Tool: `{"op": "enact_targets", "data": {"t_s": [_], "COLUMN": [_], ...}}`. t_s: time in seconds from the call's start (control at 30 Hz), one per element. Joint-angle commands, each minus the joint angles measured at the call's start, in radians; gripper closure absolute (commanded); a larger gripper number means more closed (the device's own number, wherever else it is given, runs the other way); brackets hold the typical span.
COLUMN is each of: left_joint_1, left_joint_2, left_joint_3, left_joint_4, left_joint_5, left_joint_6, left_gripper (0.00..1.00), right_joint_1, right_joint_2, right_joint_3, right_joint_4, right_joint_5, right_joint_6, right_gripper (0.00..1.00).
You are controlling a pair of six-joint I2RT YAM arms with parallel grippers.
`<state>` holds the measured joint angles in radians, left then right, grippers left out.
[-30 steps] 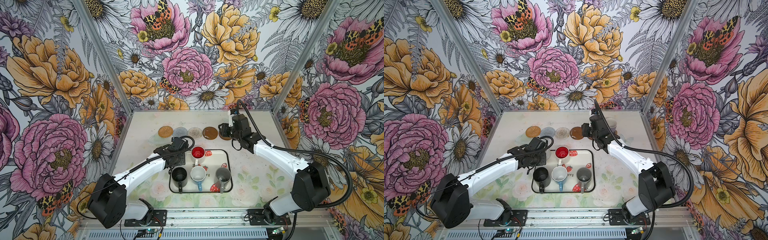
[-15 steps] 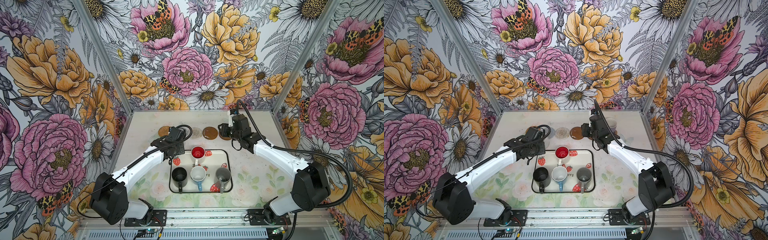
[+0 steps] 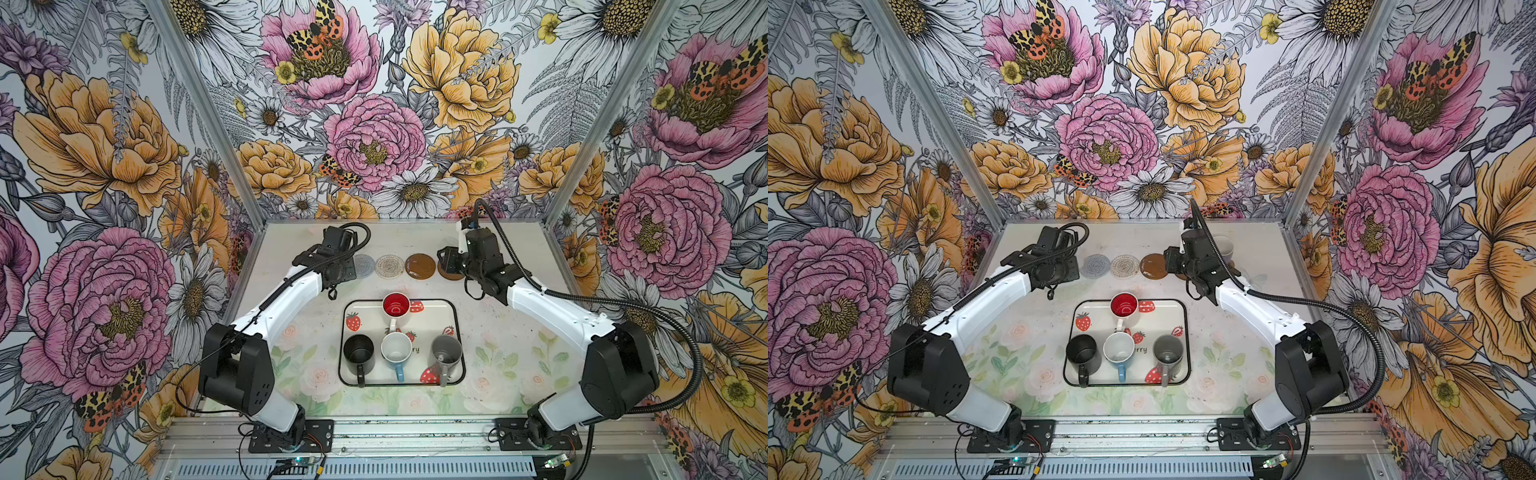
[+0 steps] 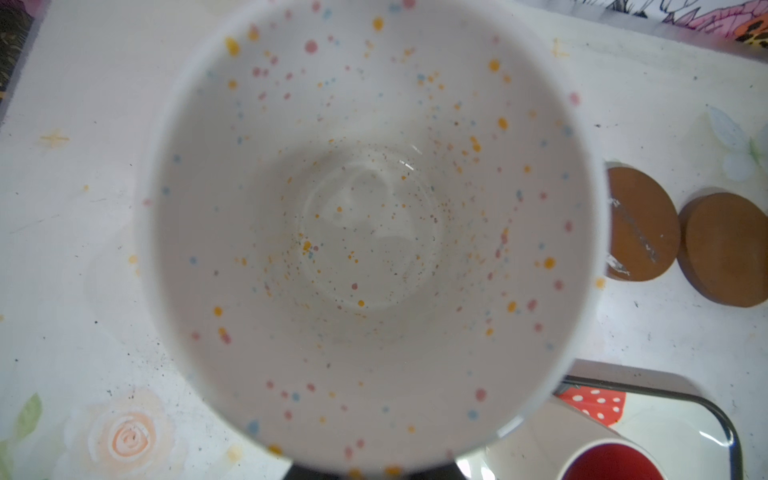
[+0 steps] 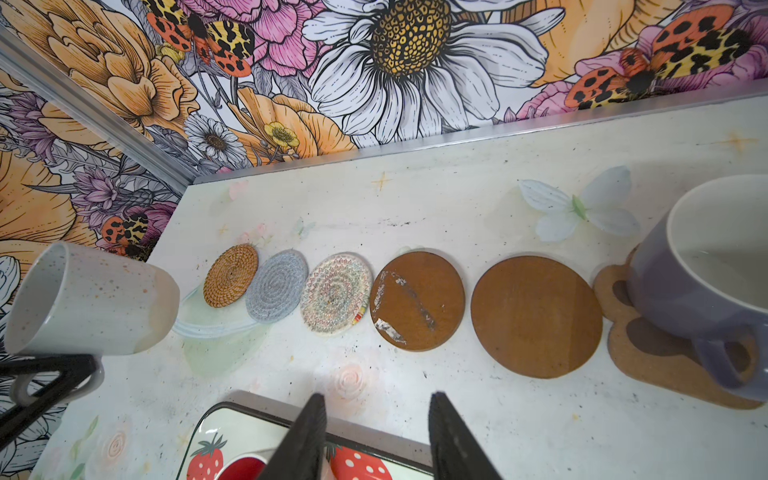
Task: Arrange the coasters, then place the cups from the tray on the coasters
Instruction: 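Lift the speckled mug with the left gripper toward the rattan coaster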
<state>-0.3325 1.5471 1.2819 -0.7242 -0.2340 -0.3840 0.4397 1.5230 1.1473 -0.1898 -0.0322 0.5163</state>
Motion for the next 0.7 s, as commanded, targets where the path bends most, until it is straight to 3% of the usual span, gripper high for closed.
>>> {"op": "enact_targets", "data": {"t_s": [0.0, 0.37, 0.67], "left_joint_1": [0.033, 0.147, 0.180], "left_joint_2": [0.003, 0.099, 0.193], "left_joint_3": [0.050, 0.062, 0.095], "left_joint_4": [0.108, 0.196, 0.205], "left_joint_5": [0.010, 0.146, 0.165], "left_joint_6": [0.084, 0.162, 0.197], "left_gripper": [1.00, 1.00, 1.00], "right_joint_1": [-0.008, -0.019, -0.020], "right_joint_2": [0.021, 0.040, 0.081], "right_joint_3": [0.035, 0.054, 0.081], "right_joint_4": [0.015, 0.013, 0.013], "right_joint_5": [-0.017, -0.026, -0.041], "right_joint_6": [0.009, 0.019, 0.027], "right_gripper": [0.57, 0.58, 0.59]}}
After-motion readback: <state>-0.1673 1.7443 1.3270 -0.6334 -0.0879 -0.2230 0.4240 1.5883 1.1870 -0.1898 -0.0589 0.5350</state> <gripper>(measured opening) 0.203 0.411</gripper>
